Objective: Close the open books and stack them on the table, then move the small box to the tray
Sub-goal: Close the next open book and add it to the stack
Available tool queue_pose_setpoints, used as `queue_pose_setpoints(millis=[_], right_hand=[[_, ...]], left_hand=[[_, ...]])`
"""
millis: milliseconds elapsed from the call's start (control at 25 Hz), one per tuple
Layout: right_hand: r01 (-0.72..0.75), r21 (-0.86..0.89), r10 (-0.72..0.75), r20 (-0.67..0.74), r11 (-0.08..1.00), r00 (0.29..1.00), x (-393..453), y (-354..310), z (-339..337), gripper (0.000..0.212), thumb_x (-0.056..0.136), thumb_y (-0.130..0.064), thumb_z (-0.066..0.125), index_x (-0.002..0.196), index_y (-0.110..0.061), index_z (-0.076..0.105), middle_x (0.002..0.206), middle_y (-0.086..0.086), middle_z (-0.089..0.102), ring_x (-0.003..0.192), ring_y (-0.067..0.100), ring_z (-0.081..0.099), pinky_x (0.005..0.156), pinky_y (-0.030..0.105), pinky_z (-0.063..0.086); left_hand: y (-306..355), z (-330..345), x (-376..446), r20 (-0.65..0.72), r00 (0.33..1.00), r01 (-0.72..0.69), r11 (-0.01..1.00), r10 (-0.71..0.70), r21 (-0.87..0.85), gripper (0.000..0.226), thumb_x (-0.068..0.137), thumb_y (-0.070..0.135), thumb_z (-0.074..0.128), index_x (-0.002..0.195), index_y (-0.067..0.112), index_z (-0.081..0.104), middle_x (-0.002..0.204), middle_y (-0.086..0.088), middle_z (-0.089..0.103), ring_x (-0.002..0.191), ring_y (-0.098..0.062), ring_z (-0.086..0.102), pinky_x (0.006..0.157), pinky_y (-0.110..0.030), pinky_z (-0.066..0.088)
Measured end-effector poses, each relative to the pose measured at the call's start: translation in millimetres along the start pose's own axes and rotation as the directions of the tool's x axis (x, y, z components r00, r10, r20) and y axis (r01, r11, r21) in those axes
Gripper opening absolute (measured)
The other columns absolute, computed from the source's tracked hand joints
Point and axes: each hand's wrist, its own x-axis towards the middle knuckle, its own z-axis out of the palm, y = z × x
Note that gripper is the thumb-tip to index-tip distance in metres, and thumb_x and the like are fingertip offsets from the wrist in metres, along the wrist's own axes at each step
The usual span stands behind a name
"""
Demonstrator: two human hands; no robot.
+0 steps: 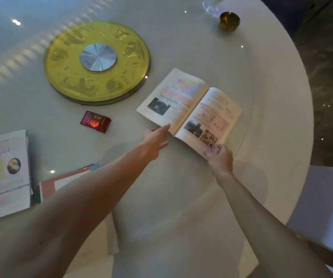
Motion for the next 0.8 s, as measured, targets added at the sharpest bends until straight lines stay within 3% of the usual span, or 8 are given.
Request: queue_pose_setpoints(millis=[80, 200, 240, 320, 440, 520, 600, 800], right_hand=[[-0.004, 0.014, 0.003, 0.015, 1.000, 1.000, 7, 6, 0, 0.040, 0.079, -0.035, 0.073, 0.112, -0.014, 0.067, 0.123, 0.013, 0.062, 0.110, 0.033, 0.064, 0.097, 0.050, 0.058], [-0.001, 0.056, -0.001, 0.021, 0.998, 1.000, 10, 9, 1, 0.048, 0.075, -0.040, 0.076, 0.112, -0.011, 0.068, 0.122, 0.011, 0.063, 0.107, 0.029, 0.064, 0.093, 0.045, 0.060], [-0.002, 0.076, 0.001, 0.018, 0.997, 1.000, 11, 9, 1, 0.049, 0.073, -0.042, 0.078, 0.110, -0.012, 0.068, 0.120, 0.010, 0.064, 0.105, 0.028, 0.065, 0.089, 0.044, 0.060], [-0.011, 0.136, 0.010, 0.014, 0.991, 1.000, 9, 10, 2, 0.052, 0.077, -0.040, 0.080, 0.117, -0.011, 0.064, 0.118, 0.006, 0.064, 0.104, 0.025, 0.065, 0.086, 0.041, 0.060], [-0.159, 0.360, 0.143, 0.071, 0.919, 0.987, -3, 5, 6, 0.054, 0.088, -0.031, 0.078, 0.131, -0.005, 0.058, 0.115, 0.007, 0.069, 0.101, 0.025, 0.070, 0.078, 0.037, 0.058], [-0.230, 0.441, 0.196, 0.121, 0.867, 0.973, -11, 0, 12, 0.034, 0.087, -0.034, 0.078, 0.108, -0.009, 0.068, 0.097, 0.007, 0.073, 0.084, 0.024, 0.069, 0.065, 0.033, 0.052], [-0.286, 0.459, 0.226, 0.182, 0.841, 0.957, -22, -2, 18, 0.030, 0.086, -0.039, 0.079, 0.096, -0.011, 0.072, 0.082, 0.004, 0.069, 0.072, 0.021, 0.061, 0.059, 0.030, 0.045], [-0.374, 0.506, 0.241, 0.310, 0.777, 0.920, -58, 0, 38, 0.039, 0.082, -0.046, 0.081, 0.105, -0.015, 0.075, 0.100, 0.006, 0.076, 0.091, 0.024, 0.068, 0.075, 0.036, 0.054]], left_hand=[[4, 8, 11, 0.020, 0.999, 0.033, 0.998, -0.032, -0.046, 0.051, 0.090, 0.032, 0.075, 0.132, 0.007, 0.062, 0.120, -0.006, 0.071, 0.099, -0.016, 0.070, 0.074, -0.029, 0.057], [6, 20, 13, 0.001, 0.999, 0.037, 0.995, -0.037, -0.096, 0.038, 0.093, 0.025, 0.072, 0.124, 0.006, 0.064, 0.099, -0.006, 0.073, 0.069, -0.011, 0.070, 0.061, -0.025, 0.056], [6, 22, 12, -0.021, 1.000, 0.016, 0.996, -0.018, -0.091, 0.030, 0.094, 0.022, 0.070, 0.120, 0.007, 0.063, 0.097, -0.007, 0.073, 0.065, -0.012, 0.068, 0.064, -0.026, 0.057], [3, 19, 8, -0.033, 0.999, -0.030, 0.995, 0.027, -0.097, 0.024, 0.096, 0.018, 0.065, 0.118, 0.008, 0.060, 0.104, -0.010, 0.073, 0.069, -0.015, 0.068, 0.077, -0.033, 0.058], [2, 3, -6, 0.042, 0.997, -0.057, 0.978, 0.067, -0.199, 0.034, 0.098, 0.011, 0.057, 0.132, 0.009, 0.052, 0.116, -0.015, 0.071, 0.091, -0.028, 0.072, 0.085, -0.050, 0.061], [3, -11, -19, 0.080, 0.994, -0.048, 0.956, 0.074, -0.290, 0.034, 0.100, 0.006, 0.052, 0.134, 0.009, 0.050, 0.121, -0.018, 0.068, 0.097, -0.033, 0.072, 0.075, -0.049, 0.064], [1, -25, -31, 0.107, 0.992, -0.027, 0.948, 0.064, -0.318, 0.036, 0.102, 0.006, 0.050, 0.137, 0.010, 0.049, 0.123, -0.018, 0.067, 0.094, -0.033, 0.073, 0.067, -0.044, 0.063], [-13, -69, -65, 0.209, 0.974, -0.039, 0.977, 0.084, -0.209, 0.037, 0.103, 0.013, 0.053, 0.140, 0.017, 0.052, 0.126, -0.013, 0.067, 0.097, -0.030, 0.072, 0.073, -0.037, 0.061]])
